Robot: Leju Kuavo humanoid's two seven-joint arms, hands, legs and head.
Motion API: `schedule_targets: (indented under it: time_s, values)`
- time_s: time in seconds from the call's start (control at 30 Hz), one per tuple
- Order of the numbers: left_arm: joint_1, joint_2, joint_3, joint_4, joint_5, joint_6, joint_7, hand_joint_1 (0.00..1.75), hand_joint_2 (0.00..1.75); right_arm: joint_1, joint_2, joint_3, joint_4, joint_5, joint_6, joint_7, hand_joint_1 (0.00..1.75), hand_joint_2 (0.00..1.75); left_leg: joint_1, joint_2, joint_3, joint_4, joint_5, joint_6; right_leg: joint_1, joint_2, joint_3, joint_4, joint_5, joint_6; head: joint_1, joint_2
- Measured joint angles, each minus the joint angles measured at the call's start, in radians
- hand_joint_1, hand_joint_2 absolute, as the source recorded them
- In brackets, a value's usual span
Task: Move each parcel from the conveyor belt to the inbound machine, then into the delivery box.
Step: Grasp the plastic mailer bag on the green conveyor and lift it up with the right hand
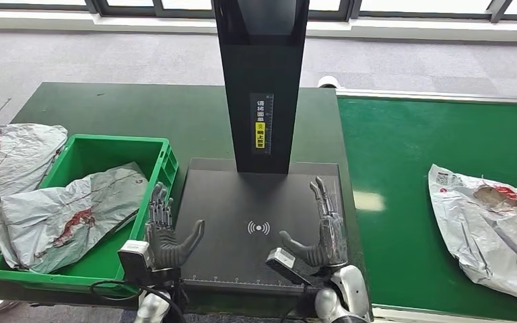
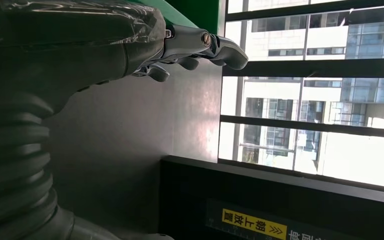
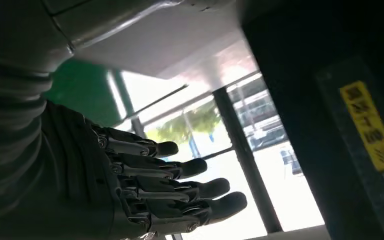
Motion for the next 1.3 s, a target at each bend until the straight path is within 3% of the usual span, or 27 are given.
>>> schedule_targets:
  time_s: [0.07, 0.13, 0.2, 0.23, 0.33, 0.47, 0.83, 1.07, 1.3]
  values:
    - [0.0, 0.0, 0.0, 0.001, 0.001, -0.003, 0.0, 0.0, 1.75, 0.009, -0.022, -0.066, -0.061, 0.24, -0.001, 0.235, 0.0, 1.75, 0.0, -0.001, 0.0, 0.0, 0.0, 0.0, 0.0, -0.001, 0.001, 0.0, 0.0, 0.0, 0.0, 0.0]
    - [0.001, 0.0, 0.0, -0.002, 0.001, -0.004, 0.0, 0.0, 1.75, 0.003, -0.082, -0.089, -0.083, 0.311, -0.002, 0.495, 0.0, 1.75, -0.001, -0.002, -0.001, 0.001, -0.001, 0.001, -0.001, -0.002, 0.002, -0.001, 0.0, 0.001, 0.0, 0.0]
    - [0.004, 0.001, 0.0, -0.012, -0.001, -0.005, 0.0, 0.0, 1.75, -0.025, -0.161, -0.104, -0.051, 0.311, -0.001, 0.652, 0.0, 1.75, -0.001, -0.001, -0.001, 0.001, -0.001, 0.002, -0.002, -0.001, 0.002, -0.001, 0.001, 0.002, 0.0, 0.0]
    - [0.006, 0.001, 0.0, -0.016, -0.003, -0.006, 0.0, 0.0, 1.75, -0.044, -0.199, -0.118, -0.022, 0.311, -0.001, 0.679, 0.0, 1.75, -0.002, -0.001, -0.001, 0.001, -0.001, 0.003, -0.002, -0.001, 0.002, -0.001, 0.001, 0.003, 0.0, 0.0]
    - [0.011, 0.002, 0.0, -0.026, -0.008, -0.007, 0.0, 0.0, 1.75, -0.091, -0.293, -0.175, 0.067, 0.31, -0.001, 0.682, 0.0, 1.75, -0.003, -0.001, -0.001, 0.002, -0.001, 0.004, -0.004, -0.001, 0.002, -0.002, 0.002, 0.005, 0.0, 0.0]
    - [0.017, 0.002, 0.0, -0.033, -0.009, -0.007, 0.0, 0.0, 1.75, -0.119, -0.359, -0.205, 0.134, 0.31, -0.001, 0.674, 0.0, 1.75, -0.003, -0.001, 0.0, 0.002, -0.001, 0.004, -0.003, -0.001, 0.001, -0.001, 0.002, 0.005, 0.0, 0.0]
    - [0.019, 0.002, 0.0, -0.035, -0.014, -0.008, 0.0, 0.0, 1.75, -0.144, -0.408, -0.237, 0.212, 0.308, -0.001, 0.695, 0.0, 1.75, -0.003, -0.001, 0.0, 0.002, -0.001, 0.004, -0.003, -0.001, 0.001, -0.001, 0.002, 0.005, 0.0, 0.0]
    - [0.021, 0.002, 0.0, -0.031, -0.022, -0.011, 0.0, 0.0, 1.75, -0.167, -0.459, -0.399, 0.334, 0.303, -0.001, 0.665, 0.0, 1.75, -0.004, -0.002, -0.001, 0.002, -0.001, 0.005, -0.004, -0.002, 0.002, -0.001, 0.002, 0.005, 0.0, 0.0]
    - [0.023, 0.003, 0.0, -0.028, -0.03, -0.011, 0.0, 0.0, 1.75, -0.224, -0.499, -0.493, 0.463, 0.311, 0.011, 0.765, 0.0, 1.75, -0.004, -0.002, -0.001, 0.002, -0.001, 0.006, -0.004, -0.002, 0.001, -0.001, 0.002, 0.005, 0.0, 0.0]
